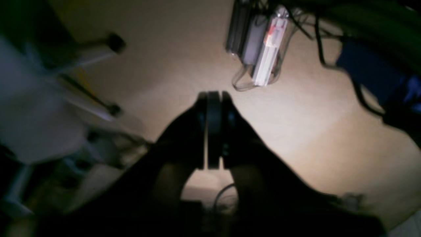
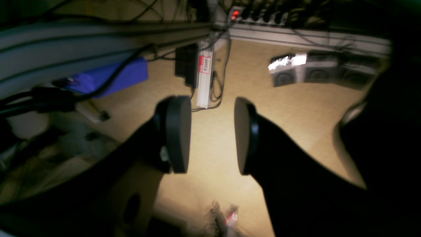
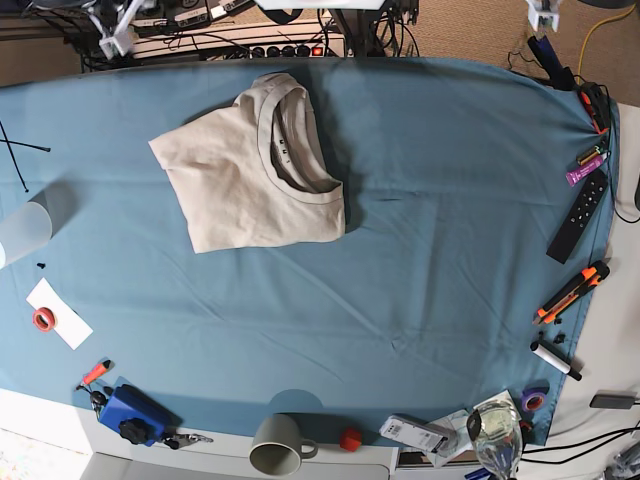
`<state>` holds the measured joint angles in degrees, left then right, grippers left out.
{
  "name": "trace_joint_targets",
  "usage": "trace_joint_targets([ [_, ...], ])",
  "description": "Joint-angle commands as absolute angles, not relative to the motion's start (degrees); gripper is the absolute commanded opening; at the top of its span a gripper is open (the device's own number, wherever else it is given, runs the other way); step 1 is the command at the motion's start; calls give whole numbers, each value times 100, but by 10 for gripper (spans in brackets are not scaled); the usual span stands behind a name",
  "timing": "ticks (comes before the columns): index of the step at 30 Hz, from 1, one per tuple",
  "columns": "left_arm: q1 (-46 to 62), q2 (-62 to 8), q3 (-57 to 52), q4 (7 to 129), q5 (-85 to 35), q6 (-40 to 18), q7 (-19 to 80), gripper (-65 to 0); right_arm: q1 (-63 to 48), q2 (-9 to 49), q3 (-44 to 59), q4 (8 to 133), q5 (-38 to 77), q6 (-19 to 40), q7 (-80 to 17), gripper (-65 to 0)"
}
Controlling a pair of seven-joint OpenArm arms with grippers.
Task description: Fold the T-shirt properly
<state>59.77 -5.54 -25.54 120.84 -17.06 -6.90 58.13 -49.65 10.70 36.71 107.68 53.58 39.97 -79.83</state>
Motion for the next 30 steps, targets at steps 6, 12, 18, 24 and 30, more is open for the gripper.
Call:
trace_joint_targets([
  [6, 5579, -556, -2565, 10512, -1964, -1066, 5544, -650, -4563, 1413, 3706, 8670, 5343, 4000, -8000, -425],
  [12, 4641, -558, -2565, 8569, -1769, -1291, 5151, -650, -3721, 1610, 3706, 6702, 5063, 4000, -8000, -426],
  [18, 3701, -558, -2565, 6709, -1732, -1688, 4547, -650, -3107, 1955, 2910, 5520, 4060, 4000, -7142, -442],
  [24, 2967, -558, -2565, 5443, -788, -1804, 3505, -650, -2779, 2108, 1347, 5308, 2130, 4000, -5083, -466],
  [30, 2467, -558, -2565, 4674, 40, -1761, 2495, -650, -2349, 2108, 110, 5306, 698, 4000, -4145, -601],
])
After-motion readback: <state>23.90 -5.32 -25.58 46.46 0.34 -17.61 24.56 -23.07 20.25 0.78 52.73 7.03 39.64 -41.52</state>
